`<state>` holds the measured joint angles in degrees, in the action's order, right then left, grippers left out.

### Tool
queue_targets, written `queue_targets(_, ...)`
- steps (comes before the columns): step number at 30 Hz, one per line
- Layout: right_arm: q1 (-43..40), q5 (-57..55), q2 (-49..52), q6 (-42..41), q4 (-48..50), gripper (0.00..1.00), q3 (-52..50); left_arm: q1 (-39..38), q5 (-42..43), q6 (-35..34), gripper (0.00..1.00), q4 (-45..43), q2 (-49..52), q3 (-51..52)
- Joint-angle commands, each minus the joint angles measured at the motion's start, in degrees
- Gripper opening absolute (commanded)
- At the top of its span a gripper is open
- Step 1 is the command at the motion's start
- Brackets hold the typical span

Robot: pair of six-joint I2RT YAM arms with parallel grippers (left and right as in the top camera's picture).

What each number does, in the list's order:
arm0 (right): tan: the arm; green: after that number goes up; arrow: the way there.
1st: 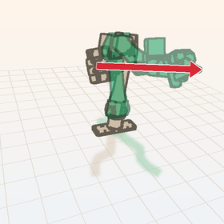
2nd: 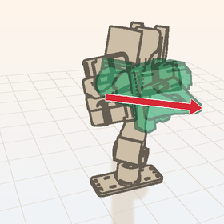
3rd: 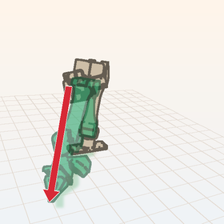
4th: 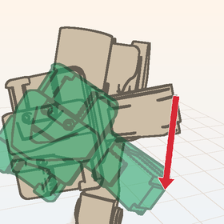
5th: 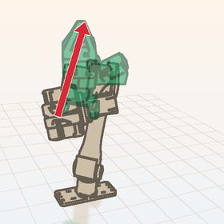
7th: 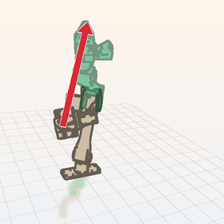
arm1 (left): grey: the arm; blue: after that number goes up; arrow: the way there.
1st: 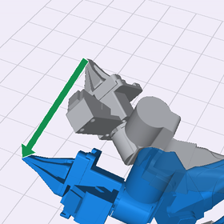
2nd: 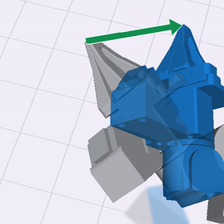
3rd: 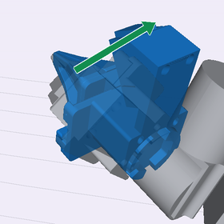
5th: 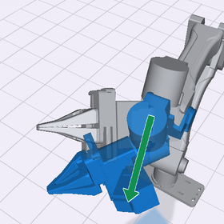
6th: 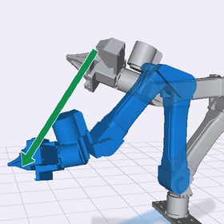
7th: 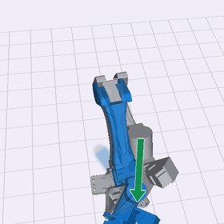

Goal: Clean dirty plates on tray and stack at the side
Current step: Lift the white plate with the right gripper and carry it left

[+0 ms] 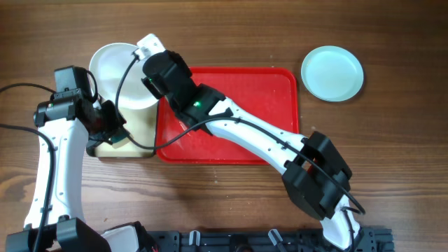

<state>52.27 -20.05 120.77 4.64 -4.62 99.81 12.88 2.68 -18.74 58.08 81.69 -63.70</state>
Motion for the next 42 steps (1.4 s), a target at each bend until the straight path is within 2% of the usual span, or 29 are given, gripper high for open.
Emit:
queue_targets(1,1.1,-2.3,-0.2,16.6,3.7,0.04,1.0,0.1,1.2,-2.7,0.04,-0.6,-1.1,0.2)
queue_targets(5,1.7,-2.3,-0.2,26.8,7.8,0.04,1.0,0.1,1.2,-2.7,0.04,-0.8,-1.1,0.2)
queue_targets(11,2.3,-2.2,-0.2,37.1,14.5,0.04,1.0,0.1,1.2,-2.7,0.04,-0.8,-1.1,0.2)
queue_targets(23,4.5,4.6,-0.2,53.7,16.4,0.04,1.0,0.1,1.1,-2.7,0.04,-1.0,-1.1,0.2)
queue_targets(32,4.6,4.6,-0.2,53.4,16.0,0.04,1.0,0.1,1.1,-2.7,0.04,-1.0,-1.1,0.2)
queue_targets(37,4.4,4.6,-0.2,49.5,15.2,0.04,1.0,0.1,1.2,-2.7,0.04,-1.0,-1.1,0.2)
queue_targets(42,4.2,4.4,-0.2,41.4,15.0,0.04,1.0,0.1,1.1,-2.7,0.04,-1.0,-1.1,0.2)
